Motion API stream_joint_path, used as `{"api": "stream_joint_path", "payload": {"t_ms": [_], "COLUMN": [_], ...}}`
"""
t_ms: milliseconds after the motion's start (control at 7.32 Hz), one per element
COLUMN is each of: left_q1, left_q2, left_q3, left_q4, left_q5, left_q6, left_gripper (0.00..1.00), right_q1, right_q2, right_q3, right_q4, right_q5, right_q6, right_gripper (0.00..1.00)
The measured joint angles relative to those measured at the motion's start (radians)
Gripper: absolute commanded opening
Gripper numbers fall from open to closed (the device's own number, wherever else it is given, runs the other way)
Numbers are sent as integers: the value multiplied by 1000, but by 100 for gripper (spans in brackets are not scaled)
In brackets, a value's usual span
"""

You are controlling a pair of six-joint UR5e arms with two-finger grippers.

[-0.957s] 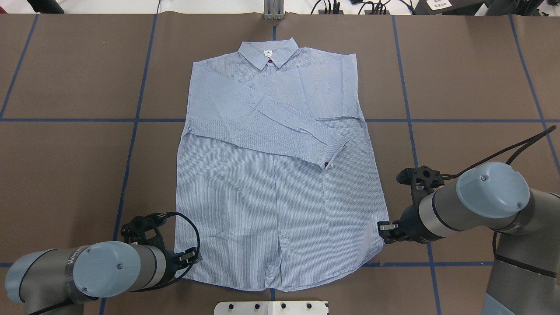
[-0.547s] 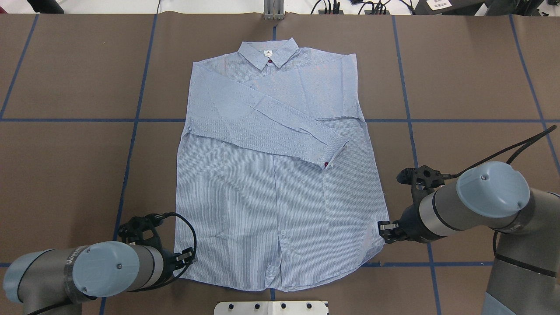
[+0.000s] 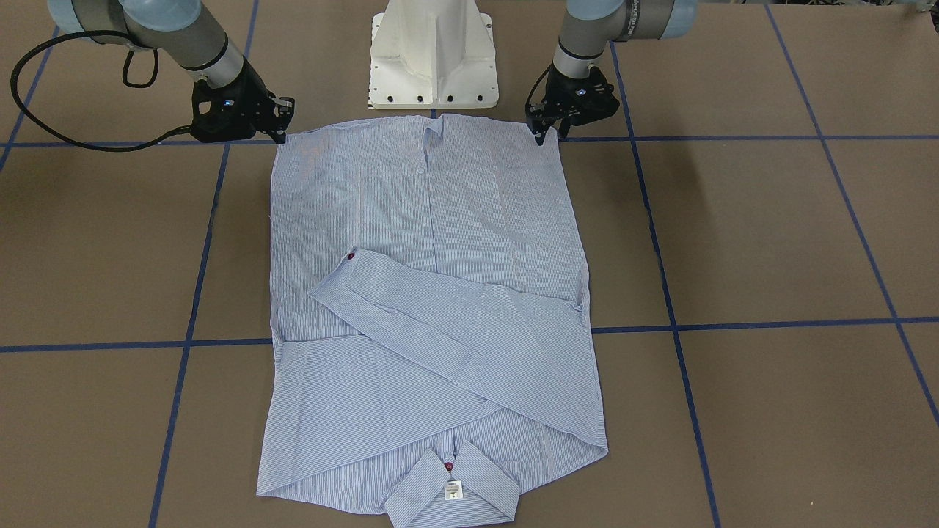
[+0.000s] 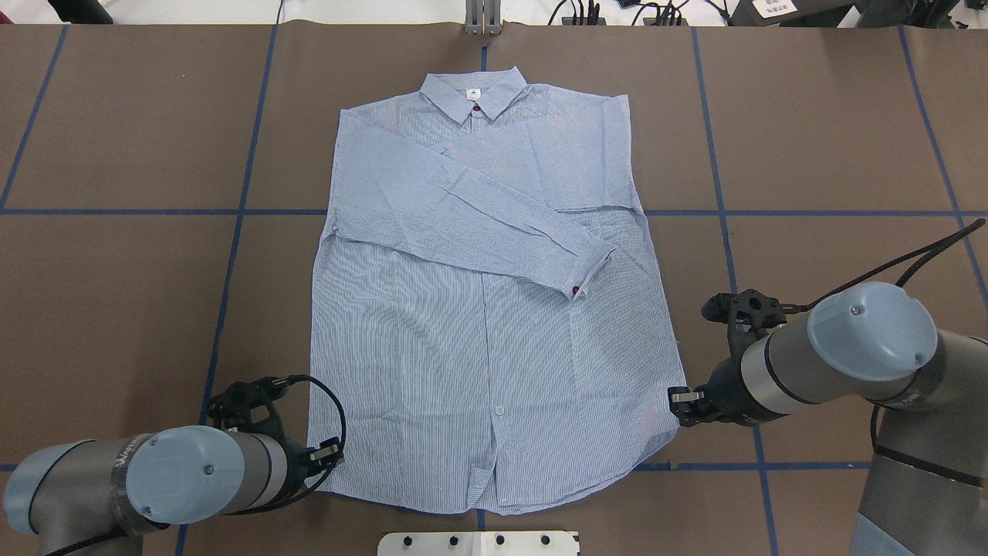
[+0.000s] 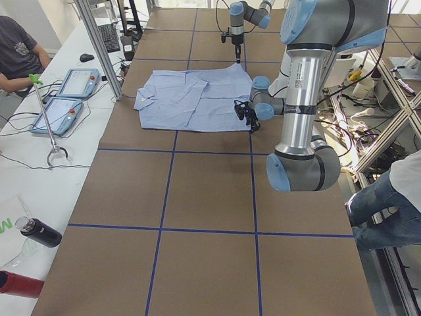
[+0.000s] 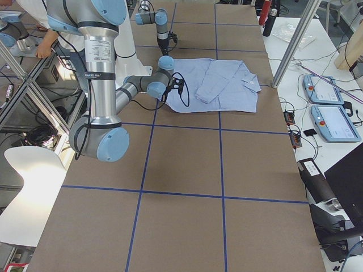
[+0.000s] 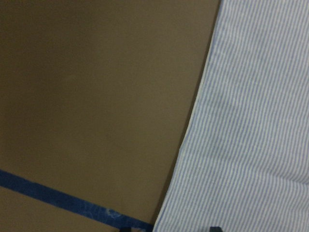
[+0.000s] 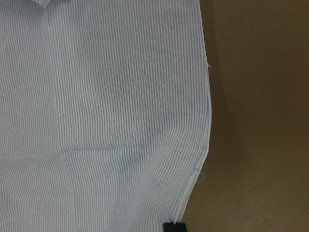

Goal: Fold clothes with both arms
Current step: 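Lift the hem with both grippers toward the collar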

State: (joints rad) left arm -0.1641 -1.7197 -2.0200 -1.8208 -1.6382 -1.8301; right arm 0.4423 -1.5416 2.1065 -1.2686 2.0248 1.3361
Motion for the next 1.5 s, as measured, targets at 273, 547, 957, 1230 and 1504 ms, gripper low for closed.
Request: {"api": "stream_joint_path", "payload": {"t_ms": [273, 547, 957, 1230, 1504], "left_q1": [0, -1, 0, -1, -5], "left_q2": [0, -2, -4, -7, 0], "left_q3": [-3, -18, -37, -44, -96], "left_q4": [1, 28, 52, 66, 112], "left_q5": [-1, -2, -4, -8, -12], "left_q6": [0, 0, 0, 0, 12], "left_gripper": [29, 23, 0, 0, 0], "right_q1": [1, 1, 1, 3, 25], "right_q2": [0, 0, 1, 1, -5], "right_q3": [1, 1, 0, 0, 15], "right_q4": [0, 0, 0, 0, 0], "right_q5": [0, 0, 0, 4, 61], "right_q6": [0, 0, 0, 0, -3], "right_gripper": [0, 0, 0, 0, 0]}}
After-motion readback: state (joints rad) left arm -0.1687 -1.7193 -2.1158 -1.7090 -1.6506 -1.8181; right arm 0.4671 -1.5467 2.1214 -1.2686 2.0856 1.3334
